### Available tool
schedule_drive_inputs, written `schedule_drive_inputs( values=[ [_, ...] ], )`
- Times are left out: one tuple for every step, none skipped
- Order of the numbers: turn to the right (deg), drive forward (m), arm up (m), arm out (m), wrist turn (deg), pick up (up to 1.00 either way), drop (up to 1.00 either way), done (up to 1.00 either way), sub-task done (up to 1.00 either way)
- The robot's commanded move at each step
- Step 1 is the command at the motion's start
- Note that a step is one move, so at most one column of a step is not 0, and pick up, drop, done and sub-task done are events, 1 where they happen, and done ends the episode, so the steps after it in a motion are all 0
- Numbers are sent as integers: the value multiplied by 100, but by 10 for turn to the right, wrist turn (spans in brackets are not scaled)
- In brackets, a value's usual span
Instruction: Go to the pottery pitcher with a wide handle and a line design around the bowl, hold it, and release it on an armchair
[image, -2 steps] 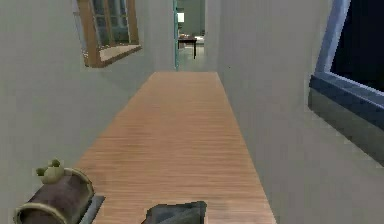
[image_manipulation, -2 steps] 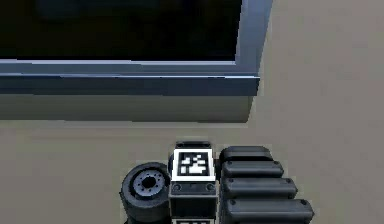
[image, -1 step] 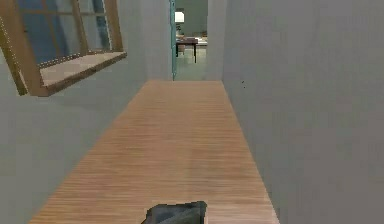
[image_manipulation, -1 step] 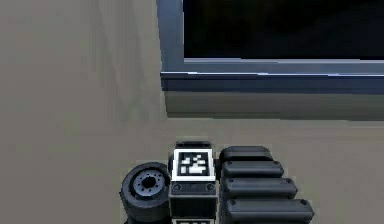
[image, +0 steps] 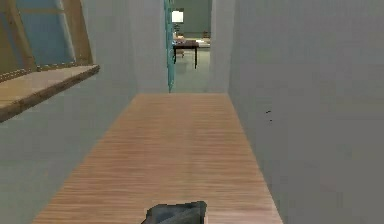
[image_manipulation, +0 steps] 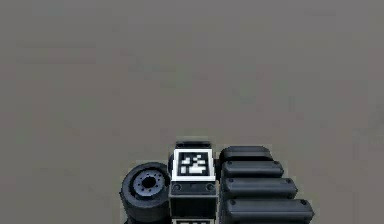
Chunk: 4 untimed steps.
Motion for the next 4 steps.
schedule_drive_inputs(
  values=[
    [0,100,0,0,0,0,0,0,0],
    [0,100,0,0,0,0,0,0,0],
    [0,100,0,0,0,0,0,0,0],
    [0,100,0,0,0,0,0,0,0]
  ],
)
